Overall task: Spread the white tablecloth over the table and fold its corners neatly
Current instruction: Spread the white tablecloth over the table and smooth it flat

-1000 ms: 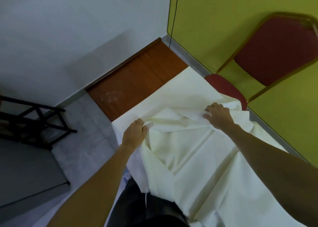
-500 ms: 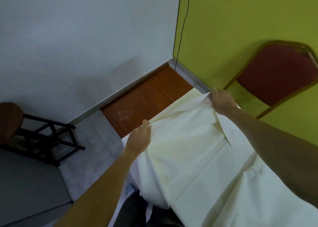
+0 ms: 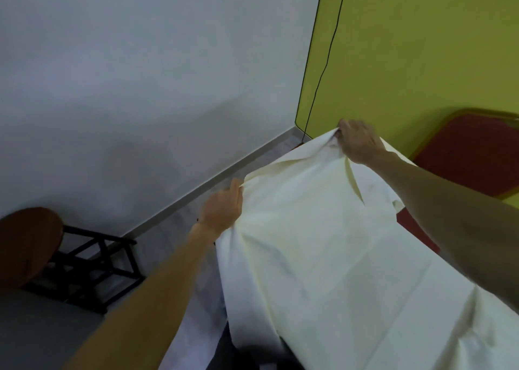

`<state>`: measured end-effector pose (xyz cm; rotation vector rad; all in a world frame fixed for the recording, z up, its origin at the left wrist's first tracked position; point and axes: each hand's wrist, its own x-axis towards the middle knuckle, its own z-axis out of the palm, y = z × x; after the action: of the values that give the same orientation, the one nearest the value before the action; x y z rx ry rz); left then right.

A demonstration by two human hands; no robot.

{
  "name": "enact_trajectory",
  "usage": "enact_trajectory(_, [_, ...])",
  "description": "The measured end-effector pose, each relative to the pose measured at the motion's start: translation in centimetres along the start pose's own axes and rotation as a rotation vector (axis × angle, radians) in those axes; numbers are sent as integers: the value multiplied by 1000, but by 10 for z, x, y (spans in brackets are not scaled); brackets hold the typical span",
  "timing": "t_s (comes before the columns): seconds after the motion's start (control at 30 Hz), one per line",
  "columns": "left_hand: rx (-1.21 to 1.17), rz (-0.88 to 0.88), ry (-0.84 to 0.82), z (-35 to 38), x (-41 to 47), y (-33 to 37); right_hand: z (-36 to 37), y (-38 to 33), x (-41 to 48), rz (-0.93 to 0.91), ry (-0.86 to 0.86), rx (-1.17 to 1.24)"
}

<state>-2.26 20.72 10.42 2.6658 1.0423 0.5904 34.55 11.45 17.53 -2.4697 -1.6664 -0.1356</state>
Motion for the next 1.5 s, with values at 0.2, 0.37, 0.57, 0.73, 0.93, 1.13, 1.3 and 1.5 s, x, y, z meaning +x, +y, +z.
enact_trajectory(0.2, [46, 86, 88, -6, 59, -73, 10, -38, 82, -11, -19, -62])
enact_trajectory(0.37, [114, 118, 122, -12, 102, -122, 21, -67, 131, -5, -27, -63])
enact_trajectory(0.57, [120, 154, -19, 8, 113, -159, 54, -80, 151, 57, -126, -82])
enact_trajectory(0.73, [52, 117, -208, 42, 91, -174, 101, -74, 133, 141, -365, -153])
enact_trajectory(0.93, [-35, 49, -293, 79, 62, -176, 134, -65, 98, 194, -335, -84])
enact_trajectory(1.13, [-11, 125, -350, 102, 45, -161, 146, -57, 68, 247, -330, 26])
enact_trajectory(1.3, [-39, 85, -434, 107, 36, -153, 150, -62, 55, 353, -294, 57])
enact_trajectory(1.5, [-88, 82, -455, 109, 29, -156, 168, -69, 59, 634, -261, 156])
